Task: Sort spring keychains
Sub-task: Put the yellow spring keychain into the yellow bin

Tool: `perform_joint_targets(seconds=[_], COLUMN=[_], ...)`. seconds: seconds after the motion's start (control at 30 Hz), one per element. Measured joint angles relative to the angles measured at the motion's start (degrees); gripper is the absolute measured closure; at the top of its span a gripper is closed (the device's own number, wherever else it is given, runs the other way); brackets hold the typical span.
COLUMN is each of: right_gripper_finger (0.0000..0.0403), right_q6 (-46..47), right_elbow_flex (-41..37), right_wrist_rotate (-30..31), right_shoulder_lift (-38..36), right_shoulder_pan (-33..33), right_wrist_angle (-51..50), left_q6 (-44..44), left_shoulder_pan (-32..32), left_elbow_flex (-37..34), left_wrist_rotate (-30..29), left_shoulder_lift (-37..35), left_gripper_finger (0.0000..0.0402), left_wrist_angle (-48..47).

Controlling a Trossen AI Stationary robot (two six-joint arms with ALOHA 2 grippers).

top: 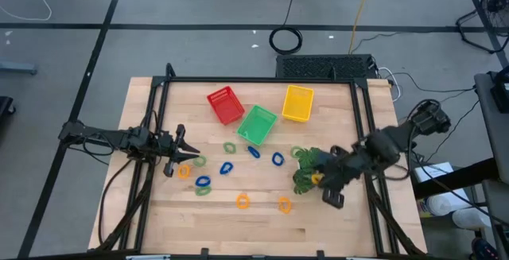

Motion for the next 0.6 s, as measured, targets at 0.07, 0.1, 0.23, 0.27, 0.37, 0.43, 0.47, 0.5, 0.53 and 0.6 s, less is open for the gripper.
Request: perform_joint_targets(seconds=[0.07,0.1,0.23,0.27,0.37,0.43,0.47,0.5,0.53,0.6], right_gripper_finger=[0.0403,0.0403,0.0403,0.0403,0.0403,0.0403,0.0403,0.0403,0.0403,0.0403], right_q6=[-3.7,-5.8,-16.9,-20.1,-28.2,-33.0,-35.0,-36.7,-38.2,-41.0], right_elbow_flex=[0.1,0.1,0.1,0.1,0.1,0.1,0.1,0.1,0.1,0.1], right_wrist_rotate=[-1.1,-1.9,-3.2,-4.0,-5.8,-7.0,-7.4,-7.6,-8.3,-9.0], right_shoulder_lift=[-0.7,-1.0,-1.8,-1.9,-1.8,-1.3,-1.1,-0.8,-0.5,0.2], right_shoulder_pan=[-3.1,-5.0,-13.3,-15.9,-23.5,-28.3,-30.6,-32.8,-34.9,-39.0], right_wrist_angle=[-1.3,-2.3,-6.1,-6.8,-8.2,-8.8,-8.8,-9.0,-9.4,-9.5], left_q6=[0.0,0.0,0.0,0.0,0.0,0.0,0.0,0.0,0.0,0.0], left_shoulder_pan=[0.0,0.0,0.0,0.0,0.0,0.0,0.0,0.0,0.0,0.0], left_elbow_flex=[0.0,0.0,0.0,0.0,0.0,0.0,0.0,0.0,0.0,0.0], left_wrist_rotate=[0.0,0.0,0.0,0.0,0.0,0.0,0.0,0.0,0.0,0.0], left_shoulder_lift=[0.0,0.0,0.0,0.0,0.0,0.0,0.0,0.0,0.0,0.0], left_gripper_finger=[0.0334,0.0334,0.0334,0.0334,0.0334,0.0334,0.0334,0.0334,0.0334,0.0334], left_wrist_angle=[0.0,0.0,0.0,0.0,0.0,0.0,0.0,0.0,0.0,0.0])
